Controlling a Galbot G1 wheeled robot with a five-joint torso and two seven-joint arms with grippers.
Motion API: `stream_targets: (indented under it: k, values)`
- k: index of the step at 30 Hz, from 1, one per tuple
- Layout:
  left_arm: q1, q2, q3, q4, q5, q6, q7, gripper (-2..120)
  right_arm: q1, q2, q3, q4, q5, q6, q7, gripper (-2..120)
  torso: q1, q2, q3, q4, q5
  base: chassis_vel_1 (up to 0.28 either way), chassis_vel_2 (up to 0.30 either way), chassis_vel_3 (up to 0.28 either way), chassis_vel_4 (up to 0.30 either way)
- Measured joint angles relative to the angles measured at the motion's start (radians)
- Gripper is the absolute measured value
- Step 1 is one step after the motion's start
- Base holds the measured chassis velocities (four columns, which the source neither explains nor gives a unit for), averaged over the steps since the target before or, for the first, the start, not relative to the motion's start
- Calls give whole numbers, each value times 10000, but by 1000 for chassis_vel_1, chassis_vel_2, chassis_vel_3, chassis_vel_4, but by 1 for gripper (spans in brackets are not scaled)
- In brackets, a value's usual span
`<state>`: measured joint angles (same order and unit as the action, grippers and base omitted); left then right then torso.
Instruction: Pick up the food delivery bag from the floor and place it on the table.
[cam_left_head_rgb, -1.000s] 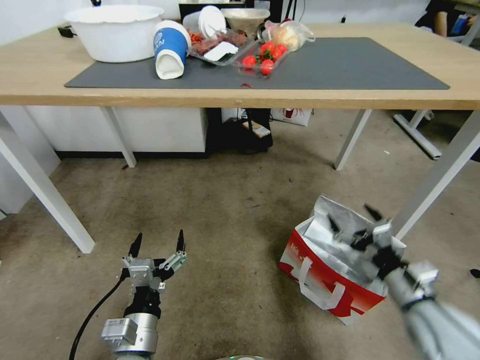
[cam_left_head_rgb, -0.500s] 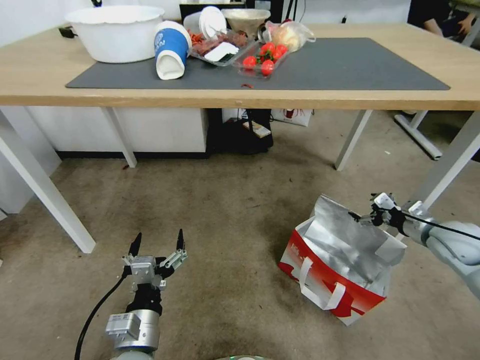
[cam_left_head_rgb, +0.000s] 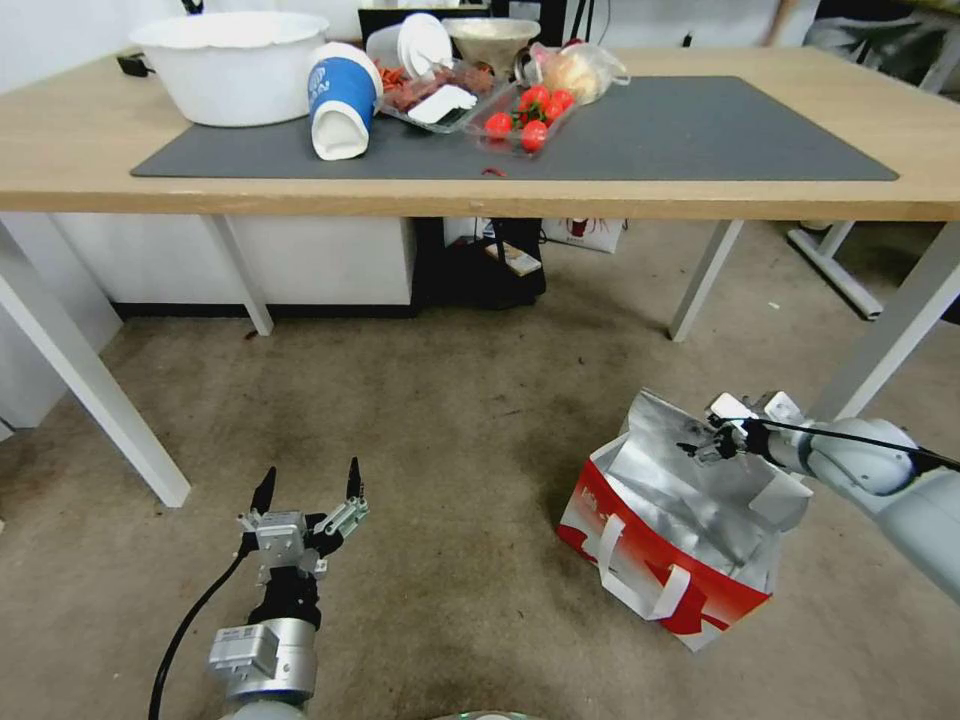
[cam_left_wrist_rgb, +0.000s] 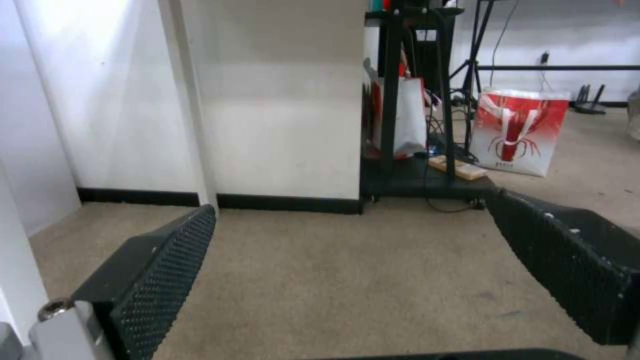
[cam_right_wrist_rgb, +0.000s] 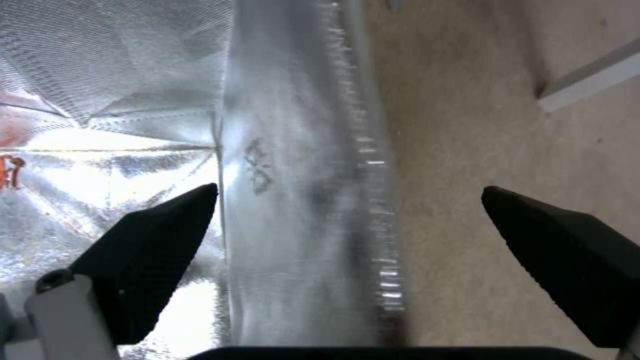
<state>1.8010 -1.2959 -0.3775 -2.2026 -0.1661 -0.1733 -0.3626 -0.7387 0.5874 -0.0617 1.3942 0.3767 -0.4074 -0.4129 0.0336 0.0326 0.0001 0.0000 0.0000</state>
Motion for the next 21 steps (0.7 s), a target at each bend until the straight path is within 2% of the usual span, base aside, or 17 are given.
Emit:
stream_targets:
  k: [15,17,18,21]
  values:
    - [-60,-59,40,130,69,-14,-19,100,-276,128,24,-153,429,-326,-70,100,0,4,-1,0,-1,0,0,0,0]
    - [-76,-43,25,147,69,-18,-44,100,-312,131,41,-161,438,-320,-81,92,-1,5,-1,-1,-1,0,0,0,0]
    - [-76,-43,25,147,69,-18,-44,100,-312,131,41,-161,438,-320,-81,92,-1,5,-1,-1,-1,0,0,0,0]
    - [-91,-37,19,147,64,-18,-72,100,-410,133,64,-157,438,-298,-125,80,0,5,-1,-1,-2,0,0,0,0]
